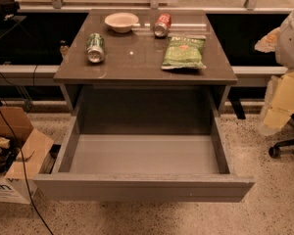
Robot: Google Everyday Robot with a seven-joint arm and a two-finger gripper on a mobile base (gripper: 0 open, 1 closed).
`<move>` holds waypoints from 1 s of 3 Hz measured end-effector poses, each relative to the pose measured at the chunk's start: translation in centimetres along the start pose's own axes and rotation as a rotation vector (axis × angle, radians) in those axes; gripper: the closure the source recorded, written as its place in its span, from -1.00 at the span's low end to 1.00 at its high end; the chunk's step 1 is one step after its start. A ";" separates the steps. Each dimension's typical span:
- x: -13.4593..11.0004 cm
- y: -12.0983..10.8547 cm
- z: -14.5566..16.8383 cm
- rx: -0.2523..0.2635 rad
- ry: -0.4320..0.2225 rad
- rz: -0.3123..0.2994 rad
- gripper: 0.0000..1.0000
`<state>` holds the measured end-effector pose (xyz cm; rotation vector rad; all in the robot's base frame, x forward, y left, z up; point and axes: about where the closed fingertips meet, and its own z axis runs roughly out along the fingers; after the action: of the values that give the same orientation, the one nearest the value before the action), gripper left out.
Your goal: Place green jalapeno chip bag into top drawer
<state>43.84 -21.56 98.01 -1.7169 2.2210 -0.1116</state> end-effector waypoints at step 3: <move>-2.4 -1.3 1.6 0.053 -0.098 0.043 -1.00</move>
Offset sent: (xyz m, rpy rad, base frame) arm 0.0209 0.0219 -0.0070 0.0646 -0.0729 -0.0166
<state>46.08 -19.42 97.30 -1.6108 2.1633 -0.0737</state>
